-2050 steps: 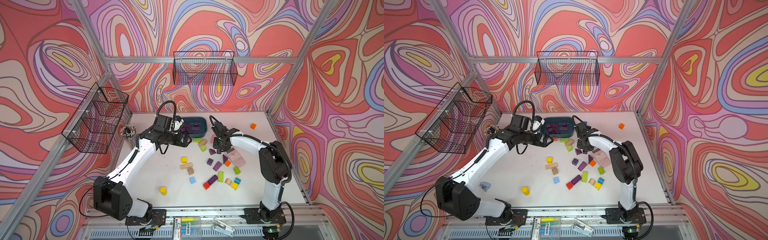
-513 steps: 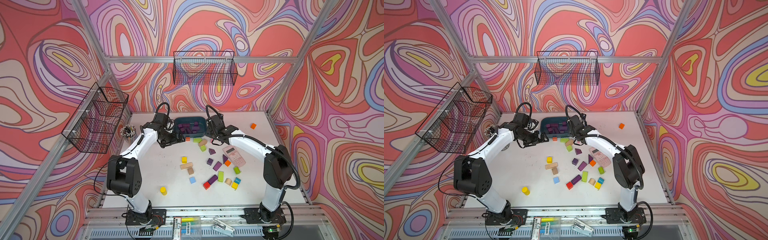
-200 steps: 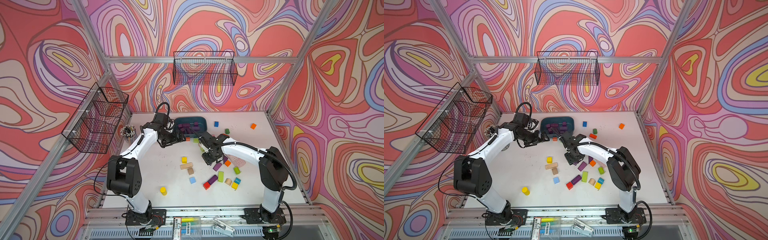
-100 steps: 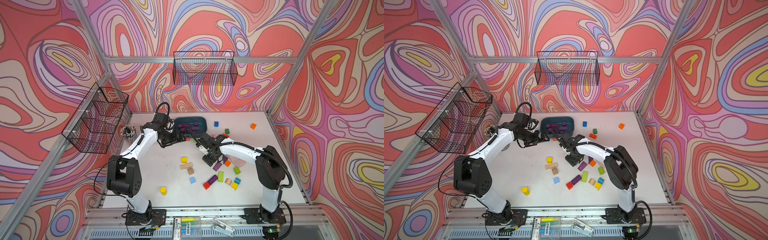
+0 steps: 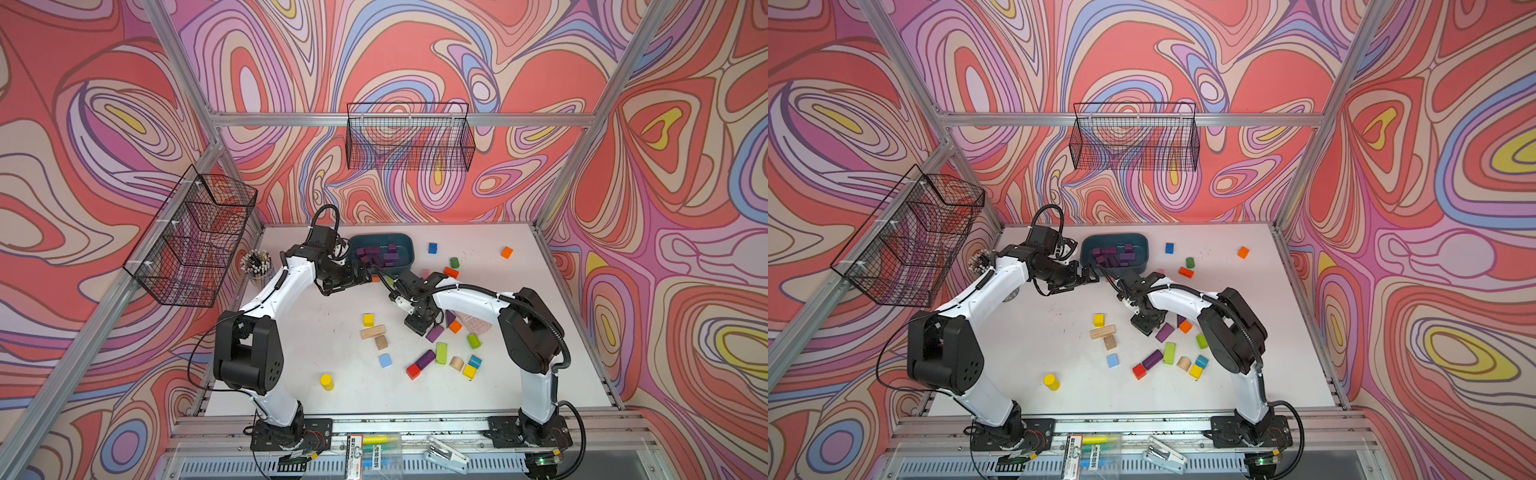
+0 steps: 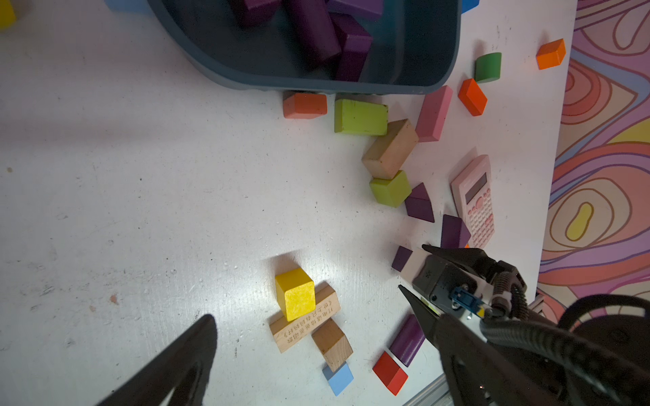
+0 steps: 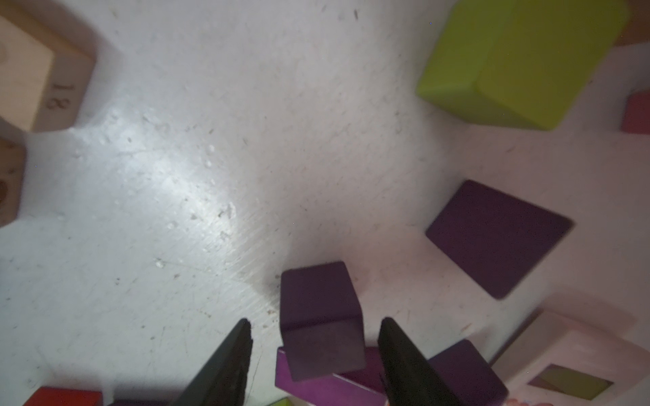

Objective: Pick purple bricks into the storage bin
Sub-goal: Pick up the building block from the center of the board.

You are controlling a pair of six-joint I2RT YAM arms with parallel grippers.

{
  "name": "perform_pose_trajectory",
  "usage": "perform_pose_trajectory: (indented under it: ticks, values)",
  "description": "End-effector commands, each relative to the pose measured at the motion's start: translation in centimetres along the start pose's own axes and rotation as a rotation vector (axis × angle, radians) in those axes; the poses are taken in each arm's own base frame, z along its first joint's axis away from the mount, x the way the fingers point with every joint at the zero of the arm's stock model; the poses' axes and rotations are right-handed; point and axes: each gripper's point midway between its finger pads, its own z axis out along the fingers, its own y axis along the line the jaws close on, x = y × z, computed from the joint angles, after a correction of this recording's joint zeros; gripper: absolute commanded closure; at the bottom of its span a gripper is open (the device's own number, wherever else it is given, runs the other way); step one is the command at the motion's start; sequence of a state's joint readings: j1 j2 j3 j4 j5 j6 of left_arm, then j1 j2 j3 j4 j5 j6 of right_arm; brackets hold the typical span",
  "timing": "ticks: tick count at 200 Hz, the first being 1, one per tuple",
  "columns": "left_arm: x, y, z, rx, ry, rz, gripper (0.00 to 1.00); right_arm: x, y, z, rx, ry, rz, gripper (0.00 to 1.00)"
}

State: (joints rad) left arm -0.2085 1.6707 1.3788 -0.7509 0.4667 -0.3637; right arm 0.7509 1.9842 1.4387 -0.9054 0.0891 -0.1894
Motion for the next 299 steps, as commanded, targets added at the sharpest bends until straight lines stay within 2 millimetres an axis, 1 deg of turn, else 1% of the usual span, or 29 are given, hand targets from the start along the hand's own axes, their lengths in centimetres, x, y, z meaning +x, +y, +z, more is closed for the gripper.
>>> perform_pose_trajectory:
  ticks: [1,44,92,161,185,236,299]
  values:
    - [-0.1,0.3,0.0,-0.007,-0.002,-0.003,0.00,-0.1,-0.3,1.0,0.001,0.020,-0.033,0.40]
    - [-0.1,0.4,0.1,-0.009,-0.002,-0.003,0.00,-0.1,-0.6,1.5,0.002,0.029,-0.034,0.44]
    - [-0.1,0.5,0.2,-0.013,-0.001,-0.003,0.00,-0.7,-0.7,1.3,-0.009,0.011,-0.025,0.58]
    - [-0.1,0.4,0.2,-0.012,0.000,-0.003,0.00,-1.0,-0.6,1.0,-0.020,0.003,-0.014,0.70]
    - [-0.1,0.6,0.5,-0.015,0.011,-0.009,0.00,-0.9,-0.5,0.9,-0.024,-0.006,-0.002,0.72]
    - [-0.2,0.7,0.3,-0.023,0.005,-0.005,0.00,-0.9,-0.4,0.5,-0.032,-0.023,0.026,0.73]
    - [-0.2,0.8,0.2,-0.030,-0.004,-0.005,0.00,-2.6,-0.5,-1.3,-0.046,-0.098,0.062,0.73]
